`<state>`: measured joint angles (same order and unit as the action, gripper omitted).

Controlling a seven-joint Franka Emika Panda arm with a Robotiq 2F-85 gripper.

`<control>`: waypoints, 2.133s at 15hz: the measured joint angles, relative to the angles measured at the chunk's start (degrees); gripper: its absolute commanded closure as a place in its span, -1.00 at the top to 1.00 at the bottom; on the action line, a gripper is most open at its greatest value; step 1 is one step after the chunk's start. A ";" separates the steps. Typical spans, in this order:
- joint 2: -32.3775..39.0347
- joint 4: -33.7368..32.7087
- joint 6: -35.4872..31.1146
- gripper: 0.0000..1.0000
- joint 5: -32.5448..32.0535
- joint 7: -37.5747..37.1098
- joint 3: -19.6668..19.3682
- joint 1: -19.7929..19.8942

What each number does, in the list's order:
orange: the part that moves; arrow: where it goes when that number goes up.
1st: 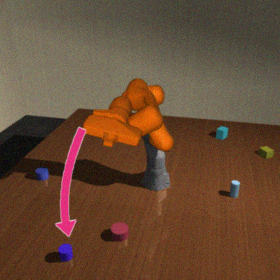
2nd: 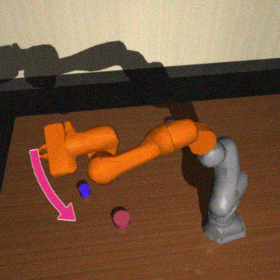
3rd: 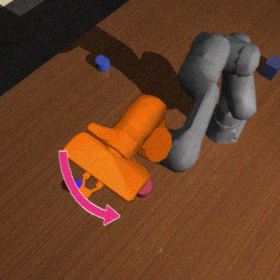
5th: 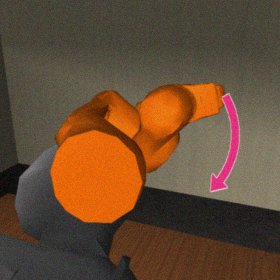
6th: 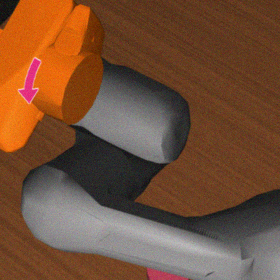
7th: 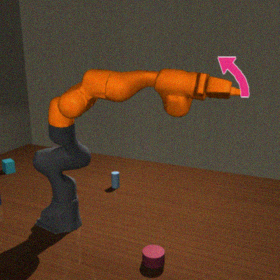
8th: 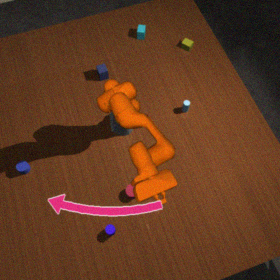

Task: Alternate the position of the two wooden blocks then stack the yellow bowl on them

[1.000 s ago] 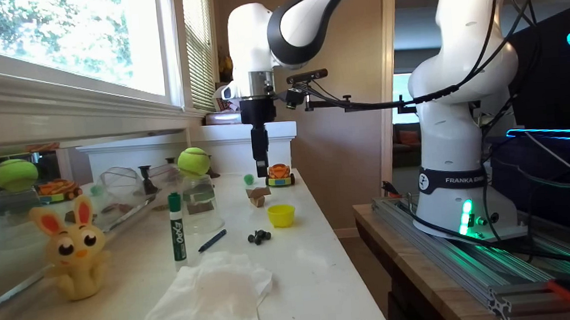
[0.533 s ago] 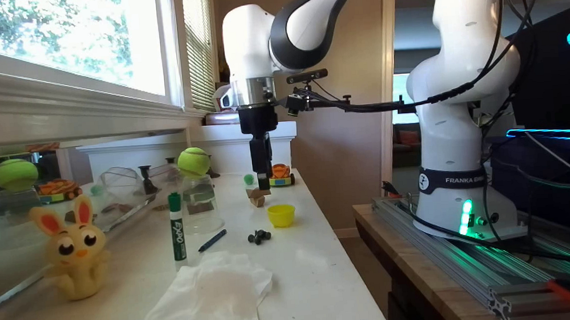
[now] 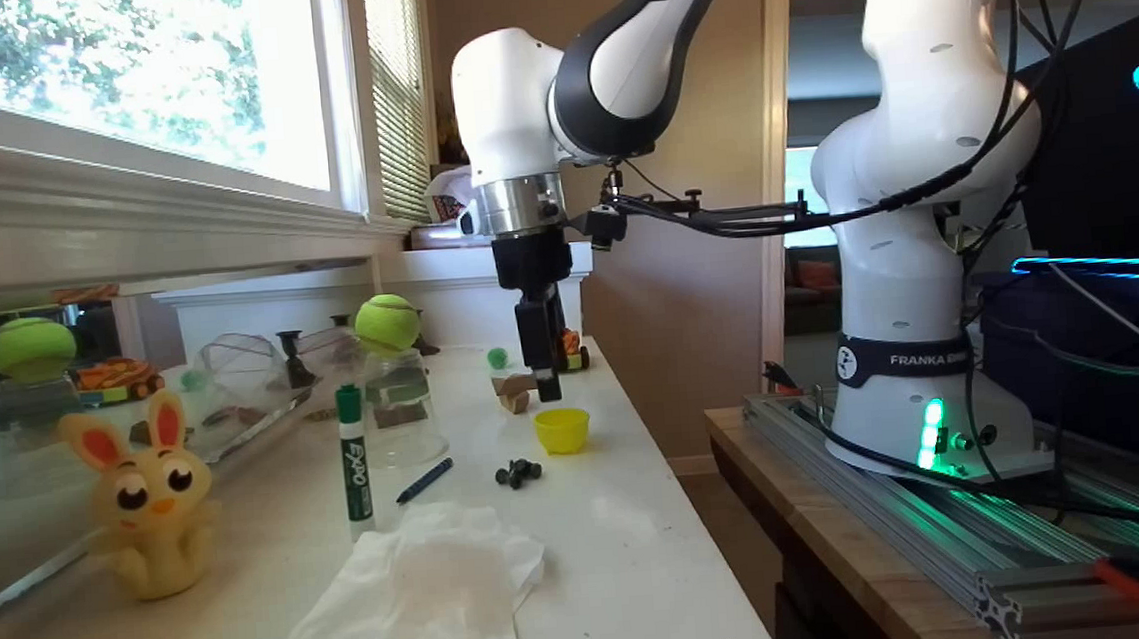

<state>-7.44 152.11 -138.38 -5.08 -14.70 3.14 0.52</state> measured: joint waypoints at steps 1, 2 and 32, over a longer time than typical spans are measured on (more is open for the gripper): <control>0.20 0.29 -0.01 1.00 0.41 0.00 0.00 -0.02; 0.41 0.55 -0.02 1.00 0.71 0.00 0.00 -0.05; 4.28 0.68 -4.30 0.81 6.66 0.05 -0.03 -1.28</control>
<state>-3.16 152.79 -142.67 1.58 -14.65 3.11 -0.76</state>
